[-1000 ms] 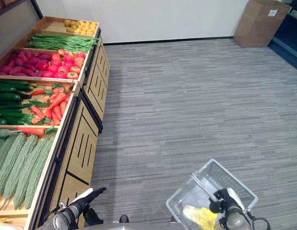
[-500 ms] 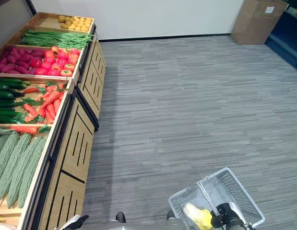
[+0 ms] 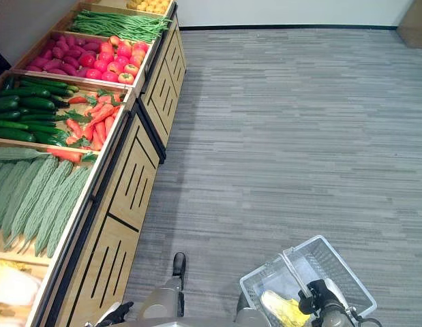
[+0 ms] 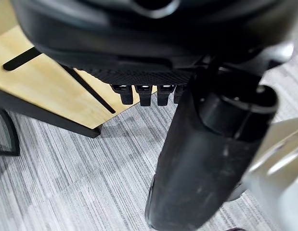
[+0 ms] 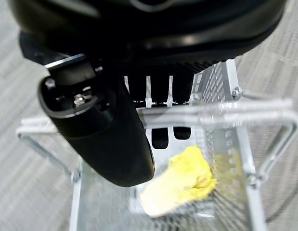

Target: Get the vegetables into the basket

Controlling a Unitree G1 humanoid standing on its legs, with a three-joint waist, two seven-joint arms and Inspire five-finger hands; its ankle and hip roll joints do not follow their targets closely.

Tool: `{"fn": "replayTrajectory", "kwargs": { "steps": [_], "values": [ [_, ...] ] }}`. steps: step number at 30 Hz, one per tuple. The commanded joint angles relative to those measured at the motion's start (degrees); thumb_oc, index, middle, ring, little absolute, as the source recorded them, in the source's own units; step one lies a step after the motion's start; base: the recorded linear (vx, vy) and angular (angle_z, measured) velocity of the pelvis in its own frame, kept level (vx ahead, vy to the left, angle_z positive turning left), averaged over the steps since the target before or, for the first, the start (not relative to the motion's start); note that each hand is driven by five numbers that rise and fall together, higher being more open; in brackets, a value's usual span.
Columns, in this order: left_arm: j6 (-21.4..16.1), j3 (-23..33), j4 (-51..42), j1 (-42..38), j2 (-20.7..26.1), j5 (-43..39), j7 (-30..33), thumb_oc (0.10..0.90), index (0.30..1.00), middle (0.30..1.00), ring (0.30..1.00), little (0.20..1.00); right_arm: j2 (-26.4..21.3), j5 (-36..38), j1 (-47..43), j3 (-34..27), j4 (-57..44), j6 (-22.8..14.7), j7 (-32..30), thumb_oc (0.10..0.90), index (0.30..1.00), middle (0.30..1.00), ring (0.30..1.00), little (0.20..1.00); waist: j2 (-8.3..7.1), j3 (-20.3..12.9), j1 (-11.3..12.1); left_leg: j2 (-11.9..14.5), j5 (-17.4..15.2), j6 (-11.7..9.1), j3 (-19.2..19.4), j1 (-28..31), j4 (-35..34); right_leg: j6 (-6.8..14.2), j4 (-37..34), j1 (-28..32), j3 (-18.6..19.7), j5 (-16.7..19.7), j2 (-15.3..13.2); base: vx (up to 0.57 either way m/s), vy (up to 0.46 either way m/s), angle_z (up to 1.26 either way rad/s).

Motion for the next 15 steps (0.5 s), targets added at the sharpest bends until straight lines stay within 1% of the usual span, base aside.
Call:
{"fn": "replayTrajectory", "kwargs": {
  "steps": [1, 5, 7, 8, 9, 10, 12, 13, 15],
  "values": [
    [-0.15, -0.16, 0.14, -3.15, 4.18, 1.67, 2.31, 0.900, 1.000, 1.000, 1.000, 1.000, -1.30, 0.88, -0.96, -0.55, -2.91, -2.34, -2.08, 0.400, 0.300, 0.300, 0.300, 0.300, -3.40, -2.85, -0.30, -2.02, 2.64, 1.10, 1.82, -5.74, 3.72, 3.99, 9.28, 1.13, -1.57, -4.61, -3.30, 0.21, 0.211, -0.42],
    [0.10, -0.60, 0.09, -3.51, 4.70, 2.28, 2.19, 0.900, 1.000, 1.000, 1.000, 1.000, 0.60, 1.90, -1.19, -0.79, -0.47, -1.75, -1.44, 0.400, 0.300, 0.300, 0.300, 0.300, -5.13, -4.13, -0.03, -4.72, -0.84, 3.35, 3.28, -5.72, 6.27, 6.07, 10.14, 0.27, 0.07, -0.91, -6.54, 0.19, 0.213, -0.04],
    [0.31, -0.28, -0.06, -4.21, 5.14, 1.81, 2.71, 0.900, 1.000, 1.000, 1.000, 1.000, 1.29, 1.82, -1.78, -0.67, 0.22, -1.37, -1.45, 0.400, 0.300, 0.300, 0.300, 0.300, -5.86, -4.44, 0.09, -6.04, -2.39, 4.48, 3.81, -5.49, 6.70, 7.14, 11.84, -0.66, 0.45, 1.02, -7.87, 0.14, 0.186, -0.16],
    [0.31, -0.27, -0.05, -4.24, 5.16, 1.80, 2.70, 0.900, 1.000, 1.000, 1.000, 1.000, 1.32, 1.82, -1.82, -0.67, 0.25, -1.38, -1.46, 0.400, 0.300, 0.300, 0.300, 0.300, -5.93, -4.45, 0.16, -6.09, -2.45, 4.52, 3.90, -5.52, 6.75, 7.19, 11.93, -0.76, 0.54, 0.98, -7.96, 0.11, 0.203, -0.17],
    [0.63, -0.38, -0.21, -5.46, 5.50, 1.54, 3.04, 0.900, 1.000, 1.000, 1.000, 1.000, 2.08, 2.17, -2.87, -0.41, 1.05, -1.06, -1.52, 0.400, 0.300, 0.300, 0.300, 0.300, -6.12, -4.08, -0.08, -6.98, -3.67, 5.66, 4.30, -4.83, 6.84, 7.67, 17.08, -3.75, 1.43, 4.53, -8.92, 0.09, 0.207, -0.13],
    [0.83, -0.58, -0.40, -6.37, 5.91, 1.54, 3.38, 0.900, 1.000, 1.000, 1.000, 1.000, 2.24, 2.12, -3.34, 0.02, 1.25, -0.96, -1.47, 0.400, 0.300, 0.300, 0.300, 0.300, -6.11, -3.83, -0.11, -7.46, -4.11, 6.34, 4.70, -4.24, 6.76, 8.10, 20.45, -5.91, 2.15, 6.86, -9.15, 0.11, 0.257, -0.19],
    [1.13, -1.00, -0.94, -7.39, 6.58, 1.75, 3.60, 0.900, 1.000, 1.000, 1.000, 1.000, 2.29, 2.02, -3.57, 0.40, 0.42, -0.76, -1.48, 0.400, 0.300, 0.300, 0.300, 0.300, -5.63, -3.02, -0.81, -8.22, -4.98, 7.54, 4.40, -2.05, 6.12, 7.89, 26.70, -8.25, 2.68, 11.12, -9.34, 0.10, 0.208, -0.21],
    [1.18, -1.58, -1.38, -7.80, 6.71, 2.07, 3.56, 0.900, 1.000, 1.000, 1.000, 1.000, 2.40, 2.20, -3.60, 0.38, 0.55, -0.78, -1.49, 0.400, 0.300, 0.300, 0.300, 0.300, -5.27, -2.63, -1.19, -8.55, -5.65, 8.21, 4.12, -0.86, 5.95, 7.65, 30.42, -9.11, 2.92, 12.46, -9.10, 0.12, 0.200, -0.05],
    [1.15, -2.90, -2.33, -8.96, 7.34, 2.97, 3.69, 0.900, 1.000, 1.000, 1.000, 1.000, 2.68, 2.24, -3.63, 0.87, 0.10, -0.79, -1.39, 0.400, 0.300, 0.300, 0.300, 0.300, -4.40, -1.70, -2.00, -8.59, -6.85, 8.90, 4.17, 1.85, 5.27, 7.01, 34.61, -12.91, 1.93, 12.54, -9.11, 0.15, 0.159, 0.10]
  ]
}}
